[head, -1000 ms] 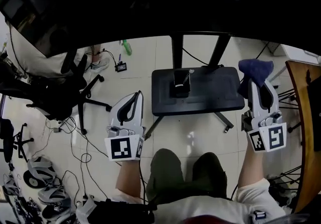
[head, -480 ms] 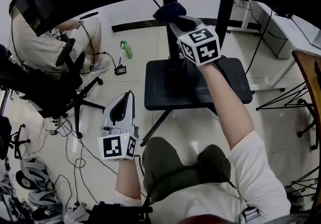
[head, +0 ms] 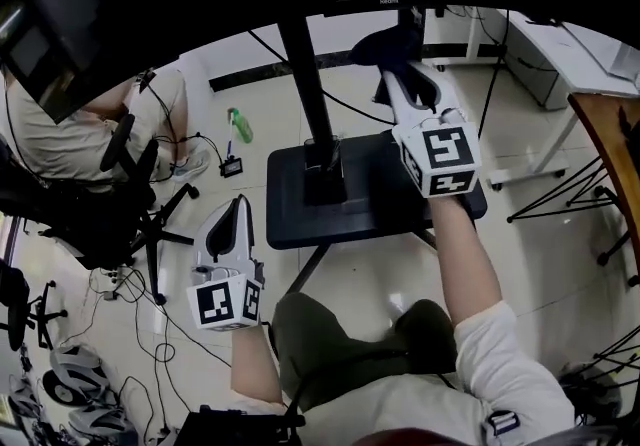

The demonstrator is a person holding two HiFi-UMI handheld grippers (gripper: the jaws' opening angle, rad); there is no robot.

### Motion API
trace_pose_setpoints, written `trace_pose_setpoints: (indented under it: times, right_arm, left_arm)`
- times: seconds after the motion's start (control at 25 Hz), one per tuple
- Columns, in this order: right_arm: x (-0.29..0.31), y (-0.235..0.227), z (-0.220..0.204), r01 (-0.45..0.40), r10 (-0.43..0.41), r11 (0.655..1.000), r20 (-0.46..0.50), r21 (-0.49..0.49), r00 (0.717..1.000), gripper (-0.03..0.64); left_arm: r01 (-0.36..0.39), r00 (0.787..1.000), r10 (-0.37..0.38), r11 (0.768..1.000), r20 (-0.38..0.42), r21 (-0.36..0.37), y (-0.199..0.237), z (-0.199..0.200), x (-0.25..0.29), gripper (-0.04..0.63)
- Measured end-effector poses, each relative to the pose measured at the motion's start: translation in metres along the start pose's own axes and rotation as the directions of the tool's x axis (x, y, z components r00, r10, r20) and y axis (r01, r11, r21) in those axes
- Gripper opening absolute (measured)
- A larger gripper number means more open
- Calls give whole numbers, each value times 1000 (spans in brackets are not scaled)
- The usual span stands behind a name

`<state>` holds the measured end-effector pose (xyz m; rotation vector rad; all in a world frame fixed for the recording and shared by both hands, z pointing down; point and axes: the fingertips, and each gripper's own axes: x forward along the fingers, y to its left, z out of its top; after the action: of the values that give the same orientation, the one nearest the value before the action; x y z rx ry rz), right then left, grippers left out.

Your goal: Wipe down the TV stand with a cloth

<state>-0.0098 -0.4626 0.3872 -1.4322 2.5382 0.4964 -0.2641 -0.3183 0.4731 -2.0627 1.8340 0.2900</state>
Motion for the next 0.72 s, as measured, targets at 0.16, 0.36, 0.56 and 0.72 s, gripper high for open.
trace_pose_setpoints:
  times: [0.16, 0.36, 0.56, 0.72]
  right_arm:
    - [10, -75, 50, 62, -62, 998, 16, 7, 998, 58]
    - [7, -44, -108, -17, 37, 998, -321, 67, 946, 58]
    - [-43, 0, -212, -44, 88, 993, -437, 110, 895, 58]
    - [-92, 90, -84, -211, 235, 969, -214, 128, 948, 57]
  left_arm:
    - [31, 999, -31, 1000, 14, 5, -12, 1, 9, 241]
    - [19, 1000, -19, 999, 2, -25, -14, -9, -2, 241]
    - [-8, 1000, 7, 999, -15, -34, -5, -20, -27, 241]
    - [-29, 1000, 29, 999, -12, -25, 4, -26, -33, 241]
